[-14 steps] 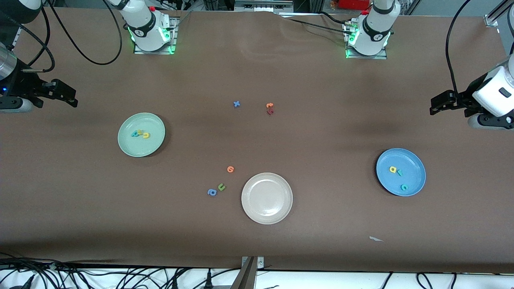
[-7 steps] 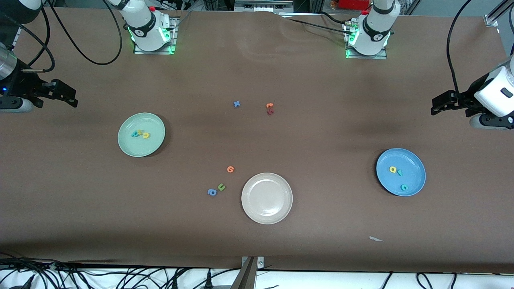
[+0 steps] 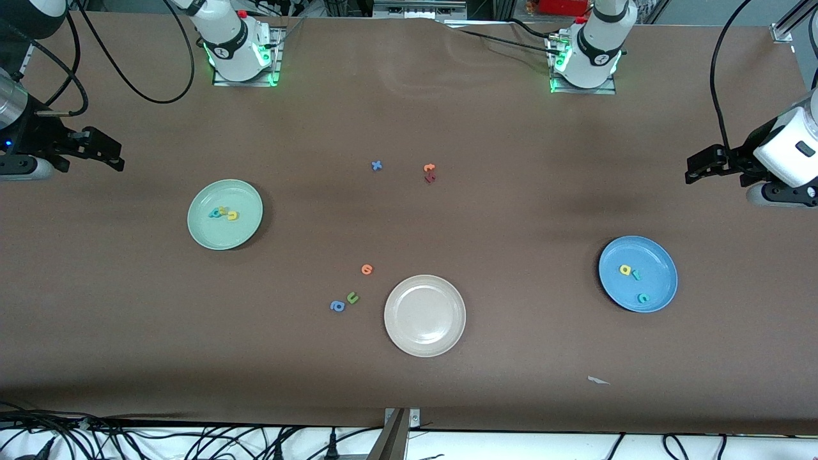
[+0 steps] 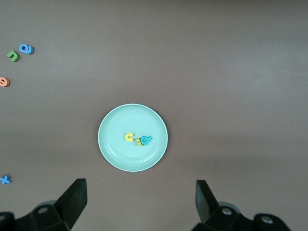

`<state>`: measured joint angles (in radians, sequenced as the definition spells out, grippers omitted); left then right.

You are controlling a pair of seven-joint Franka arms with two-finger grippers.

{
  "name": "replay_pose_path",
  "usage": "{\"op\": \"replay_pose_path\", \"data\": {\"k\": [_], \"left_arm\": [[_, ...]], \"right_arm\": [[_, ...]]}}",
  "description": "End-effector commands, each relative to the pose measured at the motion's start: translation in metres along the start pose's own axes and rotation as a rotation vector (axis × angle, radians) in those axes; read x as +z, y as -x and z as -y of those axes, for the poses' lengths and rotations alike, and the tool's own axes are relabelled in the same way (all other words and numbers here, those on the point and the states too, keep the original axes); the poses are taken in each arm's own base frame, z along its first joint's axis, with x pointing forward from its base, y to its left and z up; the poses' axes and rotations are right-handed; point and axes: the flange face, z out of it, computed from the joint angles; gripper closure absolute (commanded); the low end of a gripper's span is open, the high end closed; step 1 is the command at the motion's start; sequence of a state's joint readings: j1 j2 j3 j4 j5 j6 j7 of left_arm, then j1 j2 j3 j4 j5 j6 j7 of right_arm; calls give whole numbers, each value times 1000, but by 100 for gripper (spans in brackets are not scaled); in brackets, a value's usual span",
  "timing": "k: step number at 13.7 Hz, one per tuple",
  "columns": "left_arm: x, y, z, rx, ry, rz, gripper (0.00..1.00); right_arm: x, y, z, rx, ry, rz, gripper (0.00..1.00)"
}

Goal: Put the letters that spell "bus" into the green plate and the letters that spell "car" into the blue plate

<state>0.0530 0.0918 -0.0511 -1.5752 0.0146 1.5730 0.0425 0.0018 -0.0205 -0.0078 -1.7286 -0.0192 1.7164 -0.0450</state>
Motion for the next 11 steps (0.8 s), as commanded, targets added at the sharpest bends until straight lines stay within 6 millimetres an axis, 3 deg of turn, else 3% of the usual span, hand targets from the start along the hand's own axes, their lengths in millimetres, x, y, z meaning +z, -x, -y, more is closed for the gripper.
{"op": "replay_pose_path", "data": {"k": [1, 11], "left_arm": [[1, 1, 1, -4, 17, -10, 0], [1, 2, -3, 2, 17, -10, 0]], "right_arm": [[-4, -3, -1, 6, -4, -3, 0], [-8, -4, 3, 0, -3, -7, 0]]}}
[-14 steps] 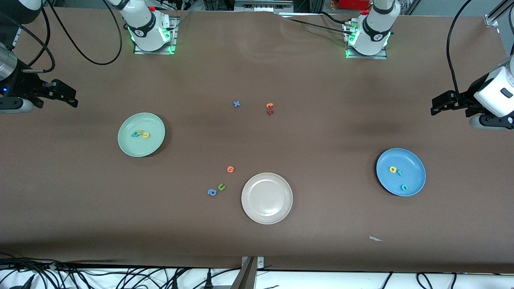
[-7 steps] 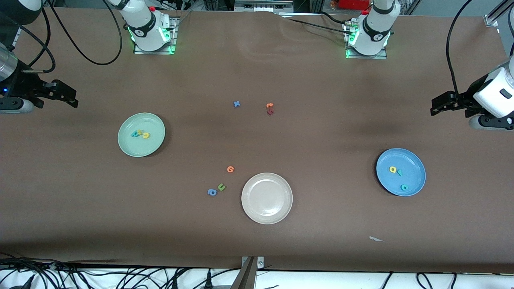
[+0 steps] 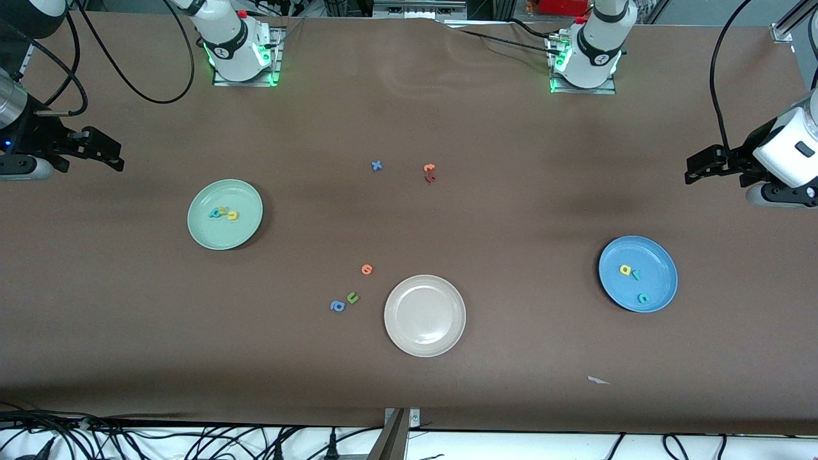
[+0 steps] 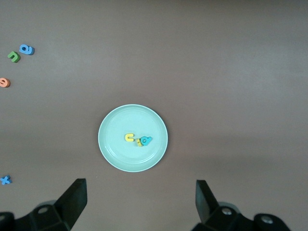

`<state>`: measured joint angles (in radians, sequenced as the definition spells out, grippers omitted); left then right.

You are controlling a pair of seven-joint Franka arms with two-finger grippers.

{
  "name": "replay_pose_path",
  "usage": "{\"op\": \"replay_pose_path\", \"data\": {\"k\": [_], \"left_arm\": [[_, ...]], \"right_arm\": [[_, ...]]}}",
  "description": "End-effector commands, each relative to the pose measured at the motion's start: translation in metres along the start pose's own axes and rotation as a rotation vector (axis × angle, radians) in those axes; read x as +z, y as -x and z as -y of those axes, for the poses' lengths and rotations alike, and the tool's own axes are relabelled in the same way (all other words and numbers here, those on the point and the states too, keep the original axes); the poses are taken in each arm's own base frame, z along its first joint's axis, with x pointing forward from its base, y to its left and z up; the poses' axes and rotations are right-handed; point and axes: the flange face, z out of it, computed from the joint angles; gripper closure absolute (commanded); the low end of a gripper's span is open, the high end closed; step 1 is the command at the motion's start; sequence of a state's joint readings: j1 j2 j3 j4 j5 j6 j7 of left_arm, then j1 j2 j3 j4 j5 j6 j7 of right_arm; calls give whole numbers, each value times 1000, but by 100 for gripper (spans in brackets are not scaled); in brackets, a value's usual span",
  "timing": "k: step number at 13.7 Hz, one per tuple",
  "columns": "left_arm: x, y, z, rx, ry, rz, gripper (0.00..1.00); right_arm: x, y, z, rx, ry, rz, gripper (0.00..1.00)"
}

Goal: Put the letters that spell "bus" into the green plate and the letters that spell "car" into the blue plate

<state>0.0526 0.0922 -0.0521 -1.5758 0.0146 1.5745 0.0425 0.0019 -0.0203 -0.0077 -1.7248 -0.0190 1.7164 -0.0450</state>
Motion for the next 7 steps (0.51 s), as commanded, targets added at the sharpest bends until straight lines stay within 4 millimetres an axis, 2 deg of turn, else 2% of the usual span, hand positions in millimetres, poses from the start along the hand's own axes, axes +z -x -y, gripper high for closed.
{"op": "replay_pose_path", "data": {"k": [1, 7], "left_arm": [[0, 2, -3, 2, 17, -10, 0], [0, 2, -15, 13, 10, -7, 0]], "right_arm": [[-6, -3, 2, 0, -3, -4, 0], [-8, -6, 1, -2, -8, -10, 0]]}}
